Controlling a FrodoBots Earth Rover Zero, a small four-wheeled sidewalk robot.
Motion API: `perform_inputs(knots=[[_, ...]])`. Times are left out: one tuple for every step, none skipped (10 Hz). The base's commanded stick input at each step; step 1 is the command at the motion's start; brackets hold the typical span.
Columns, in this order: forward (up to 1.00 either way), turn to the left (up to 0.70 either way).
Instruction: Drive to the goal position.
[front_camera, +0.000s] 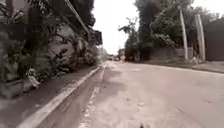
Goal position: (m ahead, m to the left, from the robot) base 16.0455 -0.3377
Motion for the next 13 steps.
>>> perform_inputs(knots=[[0.70, 0.07], [0.70, 0.02], [0.70, 0.00], [0.70, 0.00], [0.70, 0.00], [0.70, 0.00], [0.70, 0.00], [0.70, 0.00], [0.70, 0.00], [0.70, 0.00], [0.70, 0.00], [0.70, 0.00], [0.70, 0.00]])
